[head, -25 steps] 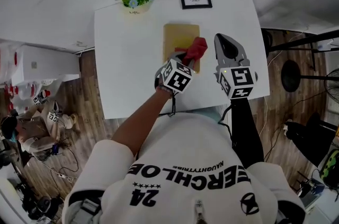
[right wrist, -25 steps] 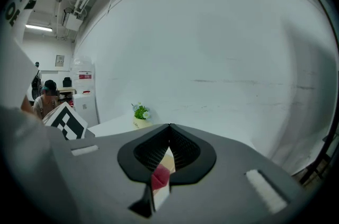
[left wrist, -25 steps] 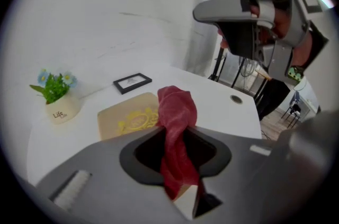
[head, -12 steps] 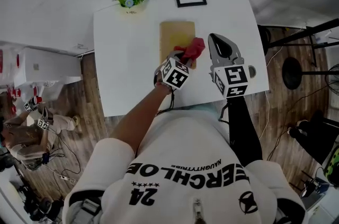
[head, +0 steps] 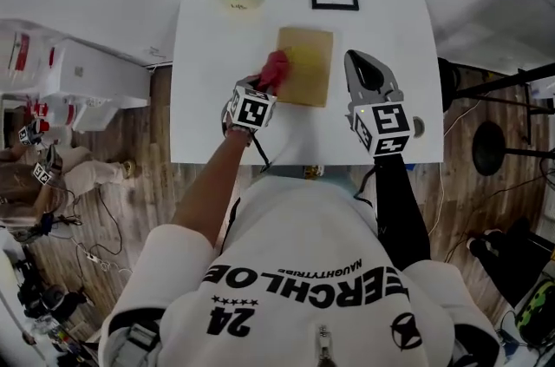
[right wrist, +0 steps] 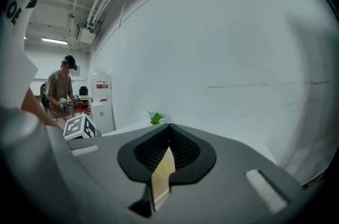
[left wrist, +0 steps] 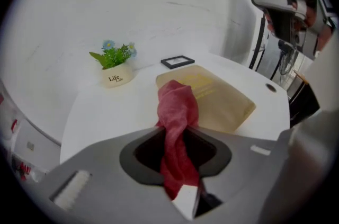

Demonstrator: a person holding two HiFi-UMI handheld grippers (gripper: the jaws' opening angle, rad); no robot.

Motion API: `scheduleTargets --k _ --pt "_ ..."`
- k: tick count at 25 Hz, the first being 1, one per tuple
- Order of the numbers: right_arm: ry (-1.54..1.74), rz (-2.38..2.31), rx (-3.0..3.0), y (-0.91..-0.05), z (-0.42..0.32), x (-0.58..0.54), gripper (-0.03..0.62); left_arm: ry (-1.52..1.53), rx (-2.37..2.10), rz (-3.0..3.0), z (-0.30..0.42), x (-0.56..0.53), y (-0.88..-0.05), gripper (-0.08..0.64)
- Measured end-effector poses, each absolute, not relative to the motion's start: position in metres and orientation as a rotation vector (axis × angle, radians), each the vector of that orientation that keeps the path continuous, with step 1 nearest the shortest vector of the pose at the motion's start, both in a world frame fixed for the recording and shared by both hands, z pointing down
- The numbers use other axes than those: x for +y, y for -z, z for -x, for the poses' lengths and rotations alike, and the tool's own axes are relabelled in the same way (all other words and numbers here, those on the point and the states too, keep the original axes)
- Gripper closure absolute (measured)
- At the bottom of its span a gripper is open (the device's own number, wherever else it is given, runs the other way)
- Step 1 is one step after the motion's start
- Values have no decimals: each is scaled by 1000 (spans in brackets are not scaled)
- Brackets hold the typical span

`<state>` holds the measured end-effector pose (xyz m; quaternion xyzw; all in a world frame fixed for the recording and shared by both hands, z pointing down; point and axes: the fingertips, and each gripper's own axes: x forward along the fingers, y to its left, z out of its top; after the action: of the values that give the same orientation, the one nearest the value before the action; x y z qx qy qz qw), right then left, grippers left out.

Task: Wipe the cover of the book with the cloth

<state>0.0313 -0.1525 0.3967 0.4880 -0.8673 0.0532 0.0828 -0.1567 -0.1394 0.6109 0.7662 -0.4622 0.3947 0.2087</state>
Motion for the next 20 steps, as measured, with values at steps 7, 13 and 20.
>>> scheduleTargets --k 7,13,20 --pt "-136 -1419 -2635 -392 -34 -146 595 -1069 -1258 -2266 123 -134 -583 407" --pt "-126 -1424 -2627 -392 -44 -141 595 -962 -1027 -2442 29 -107 -568 408" --pt "-138 -1457 -2607 -395 -59 -140 595 -1012 -939 -2367 0 -95 -605 408"
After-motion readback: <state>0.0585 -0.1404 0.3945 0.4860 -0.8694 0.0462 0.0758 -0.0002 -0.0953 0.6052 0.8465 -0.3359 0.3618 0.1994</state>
